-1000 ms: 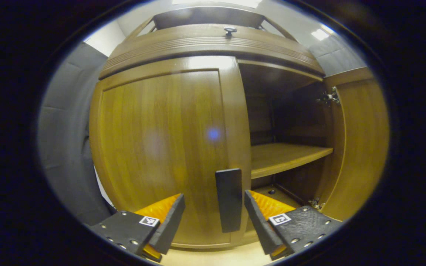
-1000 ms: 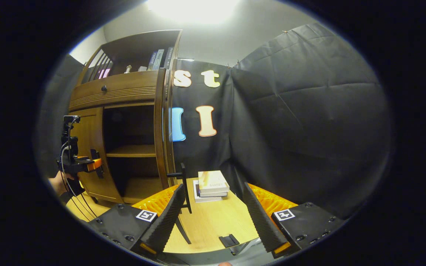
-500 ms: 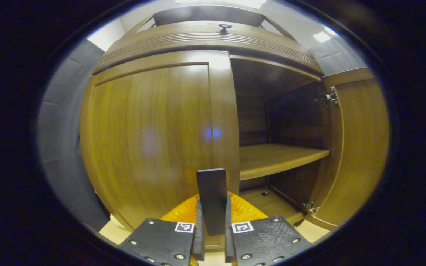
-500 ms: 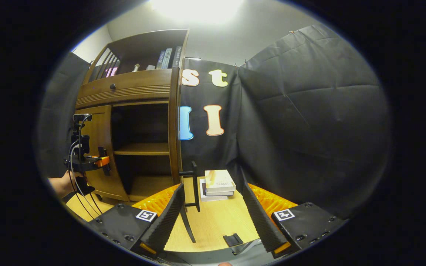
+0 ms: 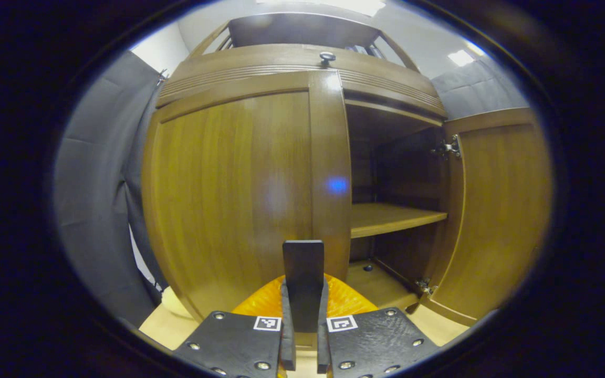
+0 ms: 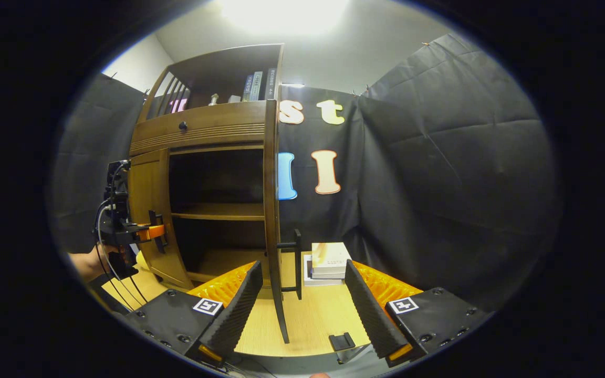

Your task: Open the right door of the double-door shoe cabinet with the right hand, and open the left door with the left hand.

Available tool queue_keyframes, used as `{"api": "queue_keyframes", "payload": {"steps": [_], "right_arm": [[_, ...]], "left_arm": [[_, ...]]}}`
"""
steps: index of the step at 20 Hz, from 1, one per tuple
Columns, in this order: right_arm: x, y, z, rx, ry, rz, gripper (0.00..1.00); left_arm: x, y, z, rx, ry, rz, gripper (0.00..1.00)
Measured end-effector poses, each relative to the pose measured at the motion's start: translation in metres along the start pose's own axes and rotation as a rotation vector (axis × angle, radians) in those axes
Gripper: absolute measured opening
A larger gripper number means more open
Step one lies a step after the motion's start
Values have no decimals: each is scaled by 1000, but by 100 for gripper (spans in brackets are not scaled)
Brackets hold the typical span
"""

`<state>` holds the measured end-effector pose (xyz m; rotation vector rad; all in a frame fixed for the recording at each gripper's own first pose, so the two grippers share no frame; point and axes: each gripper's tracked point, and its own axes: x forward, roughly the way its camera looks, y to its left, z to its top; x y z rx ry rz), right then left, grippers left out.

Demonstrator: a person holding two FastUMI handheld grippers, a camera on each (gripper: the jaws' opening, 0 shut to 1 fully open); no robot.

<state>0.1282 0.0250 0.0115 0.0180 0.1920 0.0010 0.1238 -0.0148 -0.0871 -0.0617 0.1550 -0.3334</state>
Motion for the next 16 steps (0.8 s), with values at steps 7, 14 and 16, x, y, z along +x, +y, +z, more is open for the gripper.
{"api": "queue_keyframes", "payload": {"steps": [7,14,16], "right_arm": [[0,21,-2,-16,-1,156,95],[2,59,-8,-13,8,268,99],[2,74,-6,-24,5,275,94]], "left_arm": [[-26,16,1,1,-29,51,14],[-49,37,1,-19,-39,71,18],[-53,40,0,-18,-40,62,16]]}}
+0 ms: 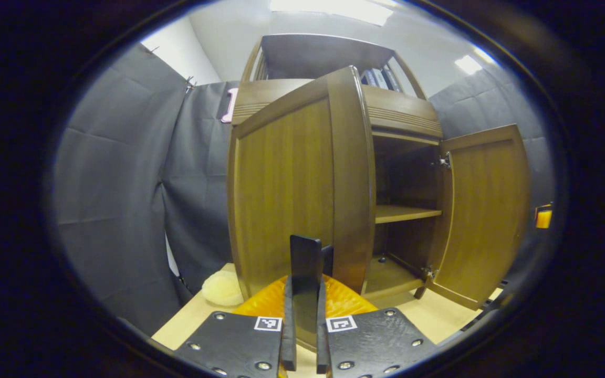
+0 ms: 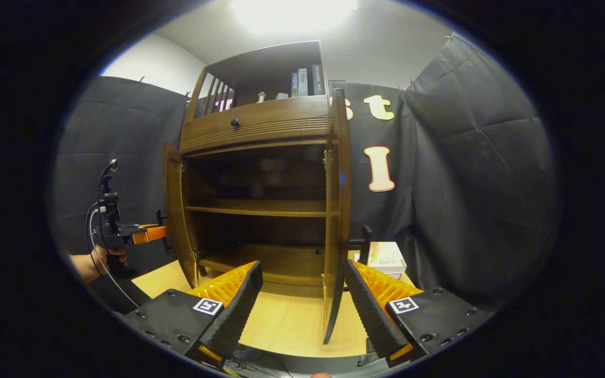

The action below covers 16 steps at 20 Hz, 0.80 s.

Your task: Open the right door of the double-door shoe cabinet with the right hand, and open the left door with the left hand.

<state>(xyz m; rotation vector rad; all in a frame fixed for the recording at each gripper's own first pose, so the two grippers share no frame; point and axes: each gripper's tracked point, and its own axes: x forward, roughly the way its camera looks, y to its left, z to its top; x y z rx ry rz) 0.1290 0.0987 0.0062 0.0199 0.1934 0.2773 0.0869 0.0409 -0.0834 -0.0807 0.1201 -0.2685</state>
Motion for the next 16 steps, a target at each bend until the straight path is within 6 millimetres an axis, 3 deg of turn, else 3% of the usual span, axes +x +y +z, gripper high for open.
{"api": "queue_keyframes", "payload": {"steps": [1,3,5,8,10,16], "right_arm": [[1,5,0,-5,0,-5,99],[3,20,0,4,3,0,94],[7,35,-1,-5,8,2,99],[7,56,0,-9,3,4,100],[8,66,-2,-9,10,4,99],[10,103,3,-23,0,24,99]], "left_arm": [[-2,2,-1,0,3,-7,18],[-8,6,-2,3,17,-20,18],[-12,13,-1,1,14,-16,17],[-12,36,14,50,-40,23,14],[-18,45,6,47,-23,21,11],[-20,69,11,32,-42,91,9]]}}
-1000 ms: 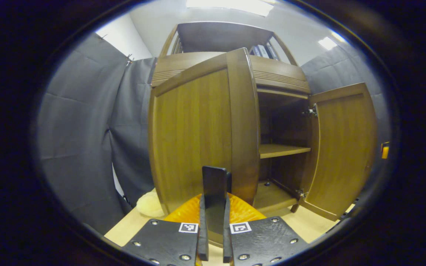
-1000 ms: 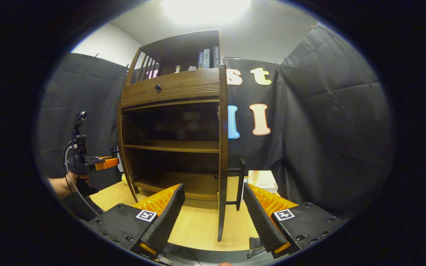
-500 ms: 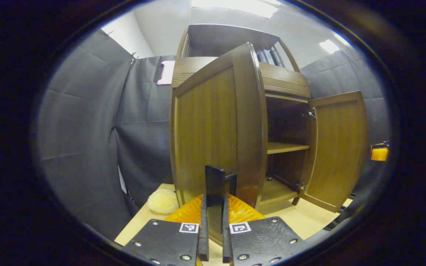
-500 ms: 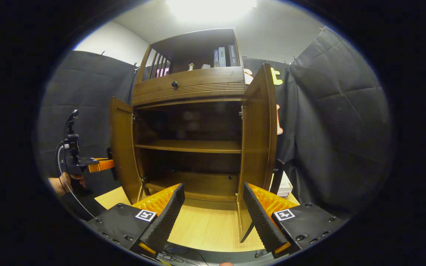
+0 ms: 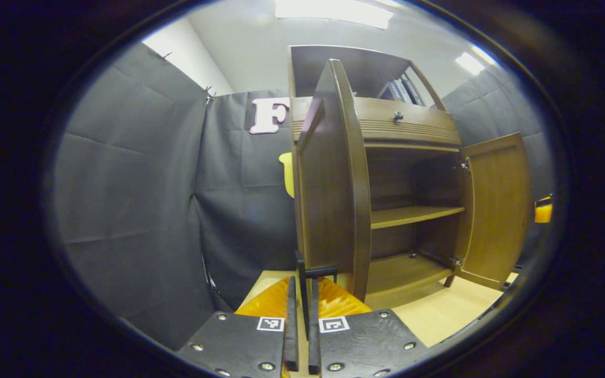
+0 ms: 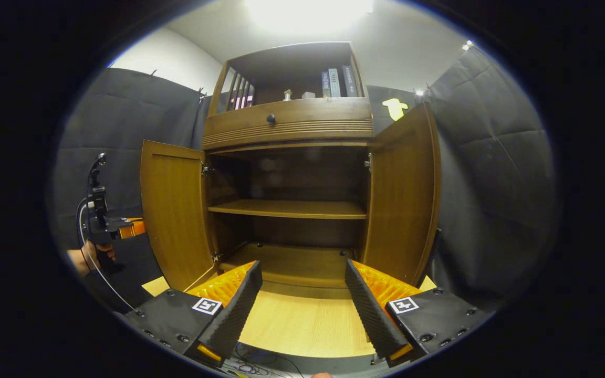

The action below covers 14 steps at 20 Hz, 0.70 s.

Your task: Open the right door of the double-door shoe cabinet with the right hand, and open the left door with the left hand.

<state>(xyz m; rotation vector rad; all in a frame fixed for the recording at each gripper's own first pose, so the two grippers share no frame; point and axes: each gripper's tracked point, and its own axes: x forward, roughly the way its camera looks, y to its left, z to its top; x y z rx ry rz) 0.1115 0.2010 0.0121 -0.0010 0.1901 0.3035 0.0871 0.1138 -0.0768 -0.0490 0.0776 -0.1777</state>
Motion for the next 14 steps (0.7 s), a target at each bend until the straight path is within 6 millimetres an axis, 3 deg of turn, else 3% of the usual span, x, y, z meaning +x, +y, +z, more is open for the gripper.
{"api": "queue_keyframes", "payload": {"steps": [5,10,11,14], "right_arm": [[1,26,1,7,-3,6,96],[1,46,-2,20,2,11,99],[1,47,-2,20,1,9,96],[0,39,5,15,-15,-16,100]], "left_arm": [[-6,33,4,13,-34,55,9],[-8,38,11,15,-58,30,10],[-10,40,11,14,-61,31,9],[-19,37,16,5,-58,46,10]]}}
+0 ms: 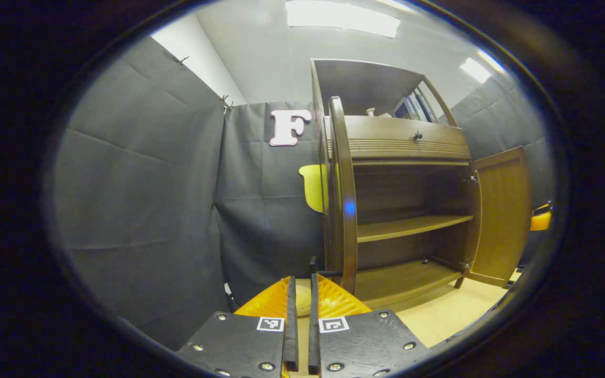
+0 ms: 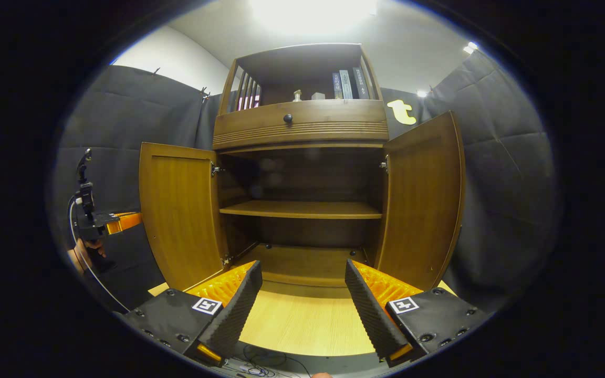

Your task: Open the right door of the double-door shoe cabinet with the right hand, and open the left door with the left hand.

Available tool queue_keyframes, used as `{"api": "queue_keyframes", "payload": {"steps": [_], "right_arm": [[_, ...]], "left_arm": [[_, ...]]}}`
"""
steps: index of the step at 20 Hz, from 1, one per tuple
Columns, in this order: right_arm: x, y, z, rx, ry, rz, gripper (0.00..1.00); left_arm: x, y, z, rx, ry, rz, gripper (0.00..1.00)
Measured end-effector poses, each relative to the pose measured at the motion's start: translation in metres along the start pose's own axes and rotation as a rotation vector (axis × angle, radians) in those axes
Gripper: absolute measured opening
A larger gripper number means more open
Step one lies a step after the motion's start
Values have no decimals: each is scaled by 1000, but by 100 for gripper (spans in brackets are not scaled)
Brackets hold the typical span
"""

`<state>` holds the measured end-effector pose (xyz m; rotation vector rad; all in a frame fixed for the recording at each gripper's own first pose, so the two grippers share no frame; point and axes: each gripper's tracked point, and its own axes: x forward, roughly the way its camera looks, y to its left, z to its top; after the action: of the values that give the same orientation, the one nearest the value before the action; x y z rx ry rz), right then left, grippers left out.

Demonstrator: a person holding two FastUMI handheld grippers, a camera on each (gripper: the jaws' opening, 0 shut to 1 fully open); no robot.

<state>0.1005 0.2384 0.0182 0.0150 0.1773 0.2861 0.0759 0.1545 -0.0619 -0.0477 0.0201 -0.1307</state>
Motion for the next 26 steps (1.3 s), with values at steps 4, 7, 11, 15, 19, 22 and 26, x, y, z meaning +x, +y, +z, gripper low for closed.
{"api": "queue_keyframes", "payload": {"steps": [4,7,11,15,19,22,26], "right_arm": [[-4,-20,13,-5,-20,-34,96],[-8,-42,22,2,-42,-62,100],[-9,-78,23,33,-43,-117,95],[-7,-105,24,30,-44,-146,96],[-3,-117,29,13,-62,-151,99],[1,-124,36,4,-82,-160,96],[7,-129,39,7,-90,-168,96]], "left_arm": [[-11,-6,8,19,5,29,18],[-13,-16,15,12,2,37,29],[-15,-38,22,1,-8,30,61],[-17,-49,29,23,-21,37,94],[-18,-52,31,30,-21,57,94],[-16,-52,33,28,-27,75,94],[-13,-50,34,20,-28,93,94]]}}
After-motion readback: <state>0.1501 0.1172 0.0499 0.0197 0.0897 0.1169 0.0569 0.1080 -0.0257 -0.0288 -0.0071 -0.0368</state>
